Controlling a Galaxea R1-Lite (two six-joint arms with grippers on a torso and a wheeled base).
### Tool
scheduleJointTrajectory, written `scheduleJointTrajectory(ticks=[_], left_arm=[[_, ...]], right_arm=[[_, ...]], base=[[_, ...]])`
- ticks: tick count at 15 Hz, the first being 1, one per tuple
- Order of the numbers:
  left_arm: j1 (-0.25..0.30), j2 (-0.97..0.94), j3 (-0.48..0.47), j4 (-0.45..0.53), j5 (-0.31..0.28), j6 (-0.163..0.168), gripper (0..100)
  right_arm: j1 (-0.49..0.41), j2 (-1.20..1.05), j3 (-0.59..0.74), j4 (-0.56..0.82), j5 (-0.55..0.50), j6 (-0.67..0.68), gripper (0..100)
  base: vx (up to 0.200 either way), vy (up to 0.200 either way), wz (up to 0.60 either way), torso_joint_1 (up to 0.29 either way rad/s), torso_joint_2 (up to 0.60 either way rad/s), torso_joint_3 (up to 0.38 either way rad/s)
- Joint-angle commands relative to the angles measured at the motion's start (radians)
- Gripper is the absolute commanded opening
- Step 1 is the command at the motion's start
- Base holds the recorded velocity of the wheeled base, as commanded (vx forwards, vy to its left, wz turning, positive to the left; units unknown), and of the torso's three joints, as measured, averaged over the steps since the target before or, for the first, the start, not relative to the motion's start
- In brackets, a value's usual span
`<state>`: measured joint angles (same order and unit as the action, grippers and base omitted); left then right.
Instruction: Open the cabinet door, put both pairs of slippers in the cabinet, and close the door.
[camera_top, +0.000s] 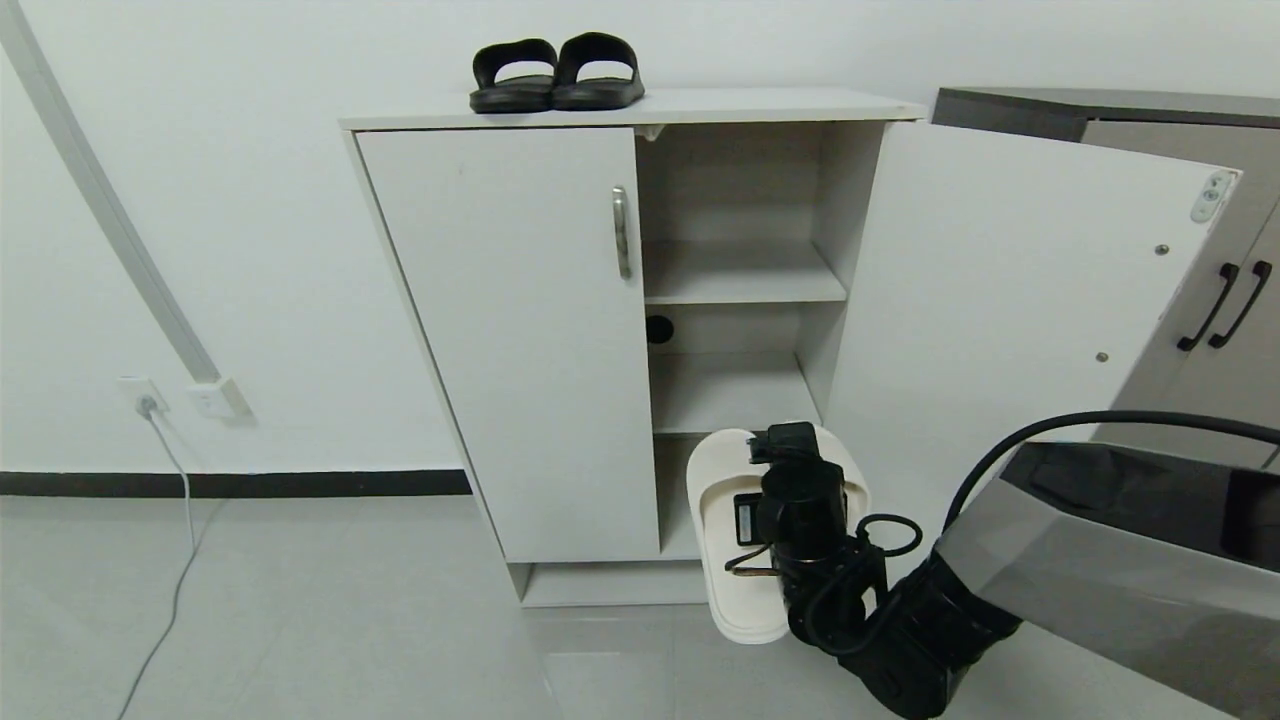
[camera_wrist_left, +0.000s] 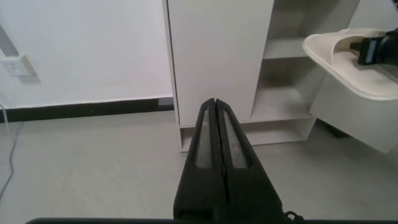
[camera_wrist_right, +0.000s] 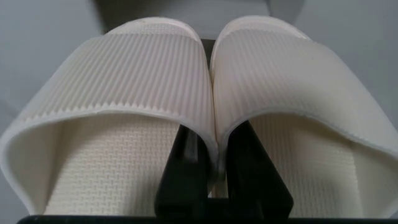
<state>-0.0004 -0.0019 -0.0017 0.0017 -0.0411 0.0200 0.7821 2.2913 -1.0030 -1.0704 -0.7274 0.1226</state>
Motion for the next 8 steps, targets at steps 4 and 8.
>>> scheduleJointTrajectory(ticks=[4,8], left_arm=[[0.000,0.002,0.000,0.000,0.000,0.000,0],[0.000,0.002,0.000,0.000,0.000,0.000,0]], right_arm=[[-0.011,0.048,-0.075,0.003,0.000,-0.003,0],[-0.012,0.070,-0.088,-0.006,0.000,0.005,0]], base=[[0.000,0.000,0.00,0.000,0.00,0.000],[0.000,0.000,0.00,0.000,0.00,0.000]])
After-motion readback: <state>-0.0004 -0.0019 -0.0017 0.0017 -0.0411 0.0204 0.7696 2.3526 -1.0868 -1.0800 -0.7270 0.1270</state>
